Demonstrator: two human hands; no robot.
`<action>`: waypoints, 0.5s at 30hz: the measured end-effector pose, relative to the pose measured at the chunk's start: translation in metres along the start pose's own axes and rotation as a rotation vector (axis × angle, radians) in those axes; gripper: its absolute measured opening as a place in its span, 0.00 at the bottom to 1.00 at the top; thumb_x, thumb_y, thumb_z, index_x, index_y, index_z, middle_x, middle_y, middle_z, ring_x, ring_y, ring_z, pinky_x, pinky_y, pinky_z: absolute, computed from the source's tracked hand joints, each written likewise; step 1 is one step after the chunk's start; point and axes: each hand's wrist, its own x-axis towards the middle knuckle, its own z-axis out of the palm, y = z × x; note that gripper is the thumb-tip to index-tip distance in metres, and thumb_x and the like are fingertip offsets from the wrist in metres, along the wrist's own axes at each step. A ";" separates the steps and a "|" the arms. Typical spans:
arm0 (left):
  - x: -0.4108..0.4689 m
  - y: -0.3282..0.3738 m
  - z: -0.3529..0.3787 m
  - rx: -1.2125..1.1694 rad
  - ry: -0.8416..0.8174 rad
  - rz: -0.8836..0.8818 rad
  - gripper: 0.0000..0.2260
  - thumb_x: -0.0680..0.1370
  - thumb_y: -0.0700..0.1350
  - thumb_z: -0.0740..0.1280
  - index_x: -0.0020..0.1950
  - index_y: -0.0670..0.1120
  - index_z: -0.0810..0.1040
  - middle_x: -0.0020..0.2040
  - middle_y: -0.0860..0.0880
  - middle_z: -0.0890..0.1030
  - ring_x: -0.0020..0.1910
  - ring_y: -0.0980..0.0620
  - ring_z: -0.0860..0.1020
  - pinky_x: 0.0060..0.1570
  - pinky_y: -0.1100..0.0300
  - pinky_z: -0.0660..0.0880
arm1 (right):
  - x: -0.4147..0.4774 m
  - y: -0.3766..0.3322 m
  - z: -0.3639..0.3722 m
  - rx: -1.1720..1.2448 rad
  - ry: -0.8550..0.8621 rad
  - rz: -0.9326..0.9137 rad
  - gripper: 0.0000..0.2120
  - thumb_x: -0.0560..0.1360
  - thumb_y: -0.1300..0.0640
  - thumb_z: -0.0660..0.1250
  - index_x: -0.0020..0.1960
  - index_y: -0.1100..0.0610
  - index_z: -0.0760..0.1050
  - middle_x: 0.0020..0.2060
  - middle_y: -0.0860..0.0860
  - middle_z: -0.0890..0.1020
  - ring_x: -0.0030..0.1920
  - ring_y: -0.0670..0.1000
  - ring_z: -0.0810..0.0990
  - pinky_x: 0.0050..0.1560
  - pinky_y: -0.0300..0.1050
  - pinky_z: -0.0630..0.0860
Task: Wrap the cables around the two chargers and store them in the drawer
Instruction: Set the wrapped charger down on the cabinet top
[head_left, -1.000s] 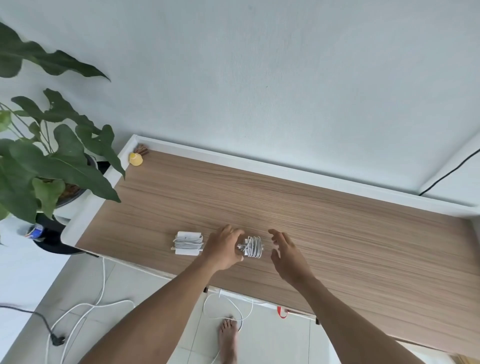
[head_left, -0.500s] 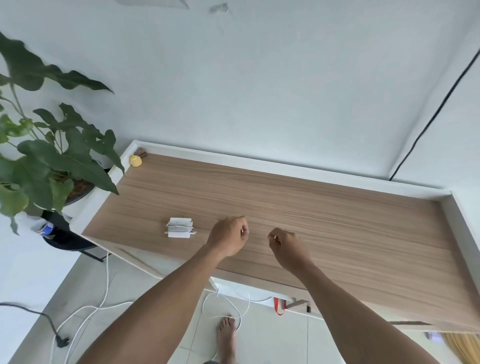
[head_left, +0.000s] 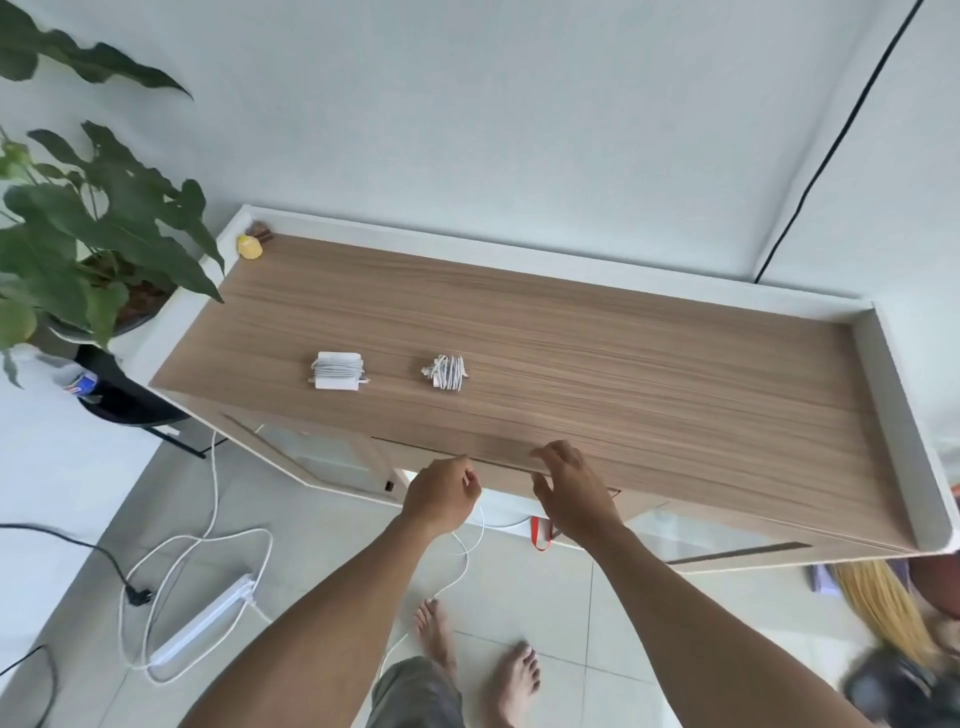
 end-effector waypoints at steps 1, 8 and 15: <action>-0.002 -0.004 0.005 -0.028 -0.027 -0.041 0.06 0.76 0.46 0.63 0.47 0.49 0.79 0.46 0.50 0.84 0.47 0.46 0.80 0.44 0.58 0.73 | -0.002 -0.001 0.002 -0.014 -0.016 0.008 0.17 0.77 0.57 0.61 0.66 0.54 0.71 0.62 0.50 0.73 0.63 0.53 0.71 0.57 0.48 0.73; 0.005 -0.012 0.035 -0.982 -0.179 -0.673 0.09 0.82 0.48 0.56 0.52 0.44 0.72 0.38 0.47 0.78 0.32 0.50 0.75 0.35 0.60 0.69 | -0.005 -0.010 0.027 -0.052 -0.060 0.051 0.21 0.78 0.55 0.60 0.70 0.54 0.64 0.67 0.48 0.69 0.66 0.53 0.69 0.59 0.48 0.72; 0.035 -0.039 0.084 -1.465 -0.174 -0.853 0.25 0.82 0.60 0.50 0.67 0.43 0.69 0.52 0.40 0.81 0.49 0.42 0.79 0.55 0.49 0.75 | -0.007 -0.012 0.063 -0.056 0.024 0.085 0.27 0.76 0.55 0.64 0.73 0.54 0.61 0.70 0.47 0.66 0.71 0.50 0.63 0.66 0.47 0.69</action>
